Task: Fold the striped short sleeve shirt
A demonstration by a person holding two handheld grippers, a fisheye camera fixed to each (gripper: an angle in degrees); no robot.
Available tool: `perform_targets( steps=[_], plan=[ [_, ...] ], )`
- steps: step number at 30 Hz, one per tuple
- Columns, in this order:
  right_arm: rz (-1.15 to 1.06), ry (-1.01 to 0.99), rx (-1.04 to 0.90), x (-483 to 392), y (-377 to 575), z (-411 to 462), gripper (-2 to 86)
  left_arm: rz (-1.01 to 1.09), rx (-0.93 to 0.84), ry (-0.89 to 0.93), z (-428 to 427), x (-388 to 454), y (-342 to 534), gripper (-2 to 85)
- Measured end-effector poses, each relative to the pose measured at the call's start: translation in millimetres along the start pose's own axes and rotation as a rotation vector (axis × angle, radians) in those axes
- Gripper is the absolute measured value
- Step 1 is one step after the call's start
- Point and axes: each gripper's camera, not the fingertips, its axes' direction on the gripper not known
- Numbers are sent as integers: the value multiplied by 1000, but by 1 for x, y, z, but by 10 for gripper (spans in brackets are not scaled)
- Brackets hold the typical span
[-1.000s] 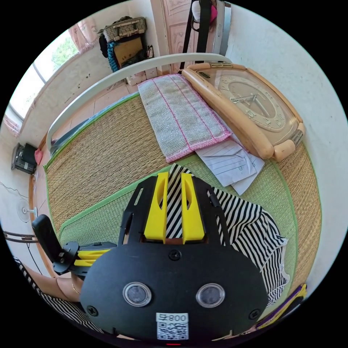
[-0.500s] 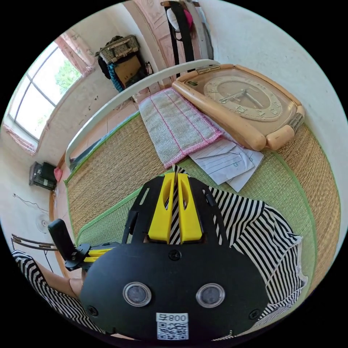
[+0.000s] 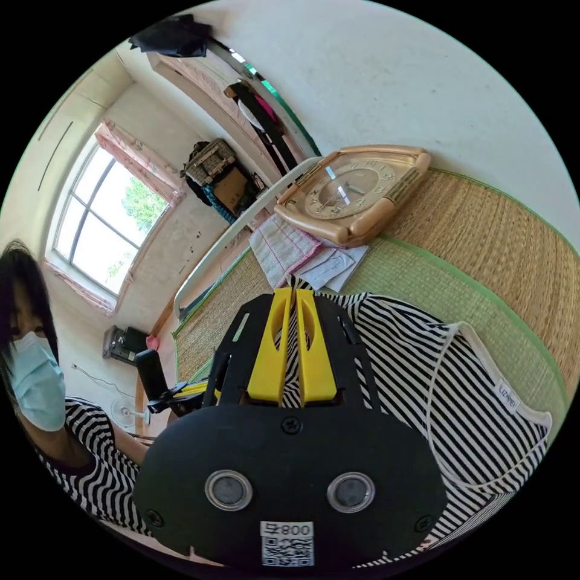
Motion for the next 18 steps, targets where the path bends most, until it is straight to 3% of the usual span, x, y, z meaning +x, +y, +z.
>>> perform_targets(
  steps=[18],
  plan=[
    [261, -4, -3, 133, 92, -68, 13, 108, -315, 17, 89, 35, -50, 14]
  ],
)
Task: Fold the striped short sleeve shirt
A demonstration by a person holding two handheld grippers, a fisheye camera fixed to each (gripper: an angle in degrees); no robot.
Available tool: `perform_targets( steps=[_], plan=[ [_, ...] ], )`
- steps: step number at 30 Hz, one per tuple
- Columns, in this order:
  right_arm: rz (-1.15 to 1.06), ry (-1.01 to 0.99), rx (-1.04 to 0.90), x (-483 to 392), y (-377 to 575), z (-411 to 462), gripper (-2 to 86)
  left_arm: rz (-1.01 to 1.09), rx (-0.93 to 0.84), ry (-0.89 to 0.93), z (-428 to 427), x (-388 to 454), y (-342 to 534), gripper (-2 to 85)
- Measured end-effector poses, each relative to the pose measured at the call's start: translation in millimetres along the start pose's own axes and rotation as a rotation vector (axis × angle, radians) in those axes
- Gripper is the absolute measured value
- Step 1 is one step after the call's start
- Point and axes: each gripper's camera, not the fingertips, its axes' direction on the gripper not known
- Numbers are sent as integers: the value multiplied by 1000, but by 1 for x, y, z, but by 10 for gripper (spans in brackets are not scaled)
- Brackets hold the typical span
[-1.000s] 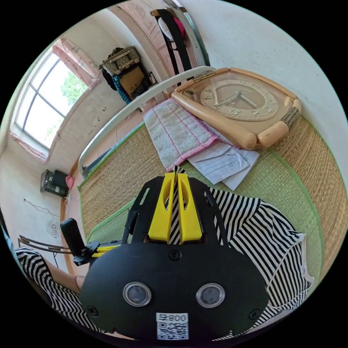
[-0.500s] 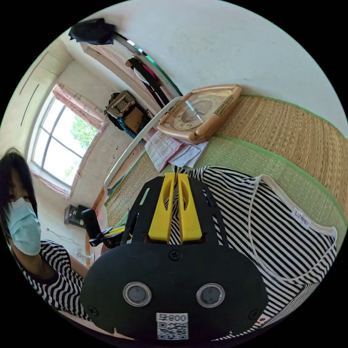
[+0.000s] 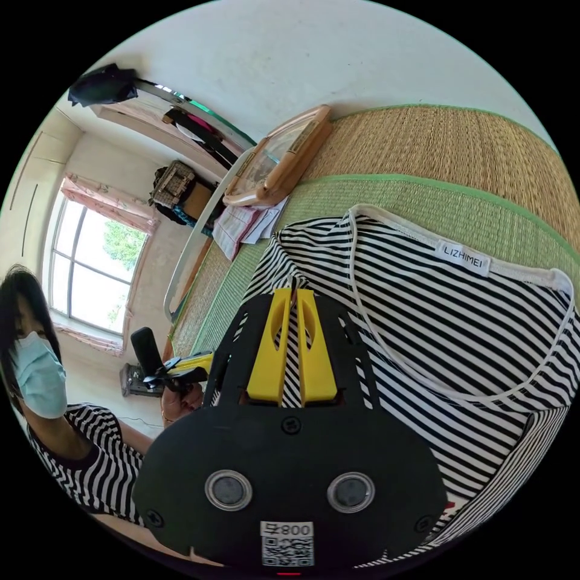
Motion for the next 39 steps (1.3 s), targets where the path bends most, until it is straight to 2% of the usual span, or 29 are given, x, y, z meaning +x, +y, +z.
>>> perform_targets(
  steps=[7, 12, 16, 21, 29, 39],
  plan=[
    [51, 111, -43, 26, 9, -10, 10, -15, -94, 29, 19, -1, -25, 17],
    [90, 146, 7, 36, 18, -28, 5, -24, -43, 42, 13, 0, -37, 13],
    [20, 190, 44, 15, 14, -35, 3, -48, 39, -26, 3, 3, -45, 5],
    [-120, 147, 16, -21, -15, -9, 1, -65, -16, -89, 10, 2, -59, 3],
    [-243, 344, -181, -48, -74, 77, 0, -144, -11, -105, 4, -8, -75, 2],
    [-276, 292, -140, -56, -47, 53, 0, -215, 55, -83, -19, -20, -91, 2]
  ],
)
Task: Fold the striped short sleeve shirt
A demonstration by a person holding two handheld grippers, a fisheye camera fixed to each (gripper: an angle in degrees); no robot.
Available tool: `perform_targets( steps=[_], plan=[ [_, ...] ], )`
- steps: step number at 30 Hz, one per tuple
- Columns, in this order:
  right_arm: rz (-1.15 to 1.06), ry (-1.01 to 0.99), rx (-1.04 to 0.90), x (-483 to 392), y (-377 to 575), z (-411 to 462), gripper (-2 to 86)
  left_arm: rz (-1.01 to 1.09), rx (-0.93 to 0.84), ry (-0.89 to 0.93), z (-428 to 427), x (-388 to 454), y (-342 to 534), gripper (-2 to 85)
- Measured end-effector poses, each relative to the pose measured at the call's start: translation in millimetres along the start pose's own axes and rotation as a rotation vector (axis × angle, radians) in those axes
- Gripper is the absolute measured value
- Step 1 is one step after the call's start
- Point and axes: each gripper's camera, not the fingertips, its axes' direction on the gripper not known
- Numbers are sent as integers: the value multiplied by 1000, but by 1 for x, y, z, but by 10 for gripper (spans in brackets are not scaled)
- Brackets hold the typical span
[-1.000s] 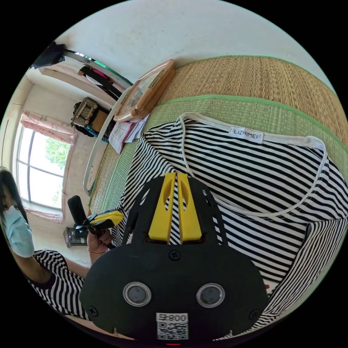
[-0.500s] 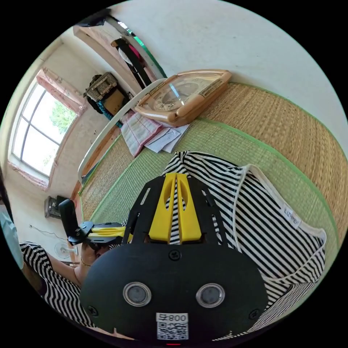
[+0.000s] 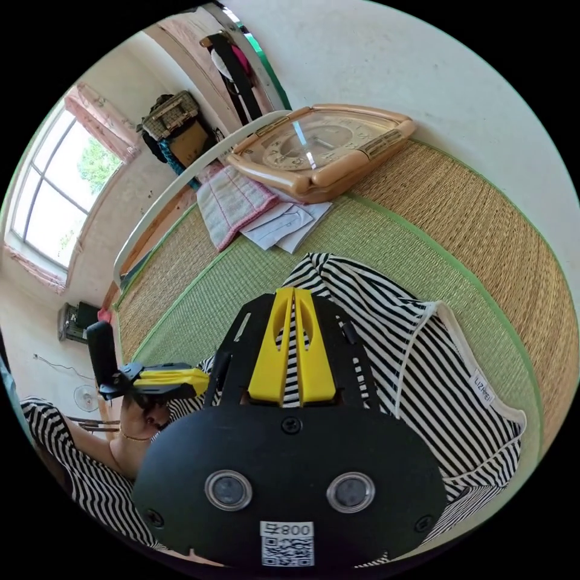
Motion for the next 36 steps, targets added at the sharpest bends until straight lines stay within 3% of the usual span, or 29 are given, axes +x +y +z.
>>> perform_targets(
  steps=[8, 13, 18, 24, 26, 28, 36],
  plan=[
    [-113, -60, -108, -43, 77, 9, 1, -13, 16, 10, -12, 3, -15, 2],
    [-93, -94, -44, -42, 95, -5, 1, 19, 86, 28, -31, 17, -25, 2],
    [-95, -30, -51, -52, 137, -17, 1, 68, -50, -92, -21, 32, -41, 2],
    [-72, -2, -60, -58, 181, -17, 1, 121, -40, -162, -34, 54, -54, 2],
    [-25, -60, -56, -51, 191, -22, 1, 114, -100, -139, -27, 54, -59, 2],
    [-19, -71, -60, -50, 199, -28, 1, 114, -42, -102, -38, 59, -62, 2],
    [140, 150, 11, 10, 273, -108, 1, 222, 39, -45, -61, 84, -72, 1]
  ],
)
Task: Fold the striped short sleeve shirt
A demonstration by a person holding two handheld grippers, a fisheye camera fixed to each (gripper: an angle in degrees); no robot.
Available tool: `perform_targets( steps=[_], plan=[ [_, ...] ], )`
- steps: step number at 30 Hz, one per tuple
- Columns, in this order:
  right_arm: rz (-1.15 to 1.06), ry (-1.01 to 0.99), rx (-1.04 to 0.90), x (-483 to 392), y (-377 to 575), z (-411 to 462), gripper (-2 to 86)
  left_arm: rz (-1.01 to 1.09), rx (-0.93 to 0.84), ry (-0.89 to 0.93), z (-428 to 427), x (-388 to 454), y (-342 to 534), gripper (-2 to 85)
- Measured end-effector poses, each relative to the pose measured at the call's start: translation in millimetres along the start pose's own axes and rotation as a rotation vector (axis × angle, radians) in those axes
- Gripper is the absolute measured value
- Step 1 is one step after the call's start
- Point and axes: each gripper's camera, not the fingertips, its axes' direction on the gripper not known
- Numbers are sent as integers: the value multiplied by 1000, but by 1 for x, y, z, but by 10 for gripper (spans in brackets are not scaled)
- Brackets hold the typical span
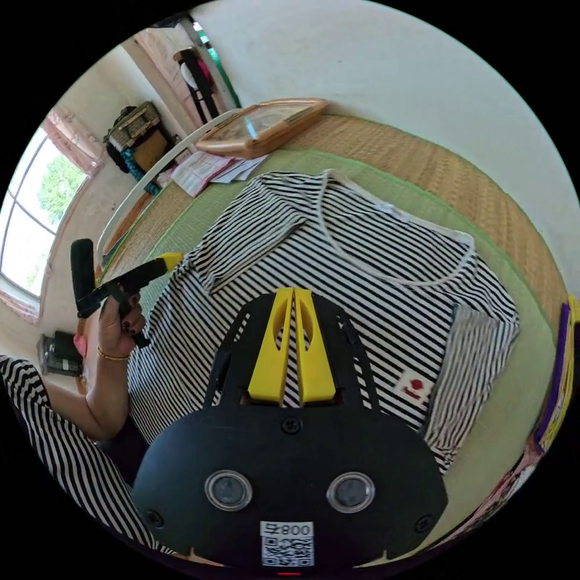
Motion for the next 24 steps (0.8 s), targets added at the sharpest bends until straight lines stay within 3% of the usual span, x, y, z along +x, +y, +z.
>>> perform_targets(
  steps=[5, 11, 19, 24],
  plan=[
    [184, 186, 75, 101, 30, -59, 1, 1, -28, -28, 2, 11, -13, 1],
    [303, 251, 47, 176, 37, -65, 0, 23, -23, -40, -5, 32, -55, 1],
    [358, 316, 1, 211, 67, -54, 1, 197, -188, -94, 65, 65, -166, 1],
    [389, 265, 55, 227, 96, -62, 1, 225, -333, -196, 115, 81, -191, 1]
  ],
)
